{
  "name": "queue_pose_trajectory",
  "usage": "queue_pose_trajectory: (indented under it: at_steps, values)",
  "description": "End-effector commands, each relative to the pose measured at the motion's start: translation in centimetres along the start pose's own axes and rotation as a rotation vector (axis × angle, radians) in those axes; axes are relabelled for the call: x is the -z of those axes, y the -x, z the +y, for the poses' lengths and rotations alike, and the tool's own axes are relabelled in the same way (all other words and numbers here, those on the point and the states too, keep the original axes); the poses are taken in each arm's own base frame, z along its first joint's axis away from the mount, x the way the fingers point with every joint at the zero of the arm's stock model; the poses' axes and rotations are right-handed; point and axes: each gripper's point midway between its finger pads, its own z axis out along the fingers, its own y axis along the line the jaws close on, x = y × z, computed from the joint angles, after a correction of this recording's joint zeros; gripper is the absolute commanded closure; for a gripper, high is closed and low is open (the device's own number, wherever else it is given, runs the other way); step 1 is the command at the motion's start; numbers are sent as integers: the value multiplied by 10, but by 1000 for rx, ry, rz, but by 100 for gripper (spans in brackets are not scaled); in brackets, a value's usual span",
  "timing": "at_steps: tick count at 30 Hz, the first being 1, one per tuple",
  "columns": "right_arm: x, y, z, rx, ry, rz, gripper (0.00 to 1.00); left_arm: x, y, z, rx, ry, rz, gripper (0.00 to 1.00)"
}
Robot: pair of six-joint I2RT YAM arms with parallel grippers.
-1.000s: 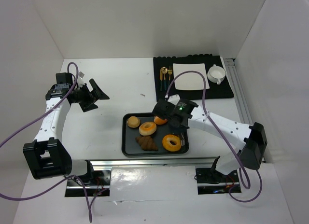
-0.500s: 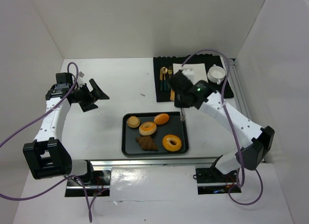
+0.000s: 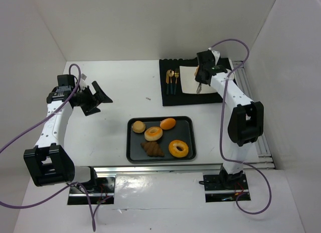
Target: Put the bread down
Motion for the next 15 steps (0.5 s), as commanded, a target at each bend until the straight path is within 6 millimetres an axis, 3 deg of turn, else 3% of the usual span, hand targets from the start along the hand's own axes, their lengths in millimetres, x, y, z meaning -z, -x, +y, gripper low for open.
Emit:
queue_pose_trajectory:
  at_steps: [1, 3, 4, 6, 9, 12, 15]
  values:
    - [-2, 44, 18, -68, 99, -130, 100, 5, 9, -4, -37, 0, -22, 0]
    - [-18, 34, 14, -67, 88, -107, 94, 5, 9, -4, -37, 0, -22, 0]
    - [-30, 25, 8, -70, 85, -72, 85, 5, 9, -4, -37, 0, -22, 0]
    - [-37, 17, 5, -68, 90, -44, 83, 5, 11, 0, -36, 21, -32, 0]
    - [-42, 1, 0, -58, 74, -12, 79, 5, 11, 0, -36, 21, -32, 0]
    - [-35, 10, 3, -66, 96, -36, 75, 5, 10, -2, -36, 11, -27, 0]
    - [-34, 5, 2, -61, 95, -14, 67, 5, 10, -2, -36, 11, -27, 0]
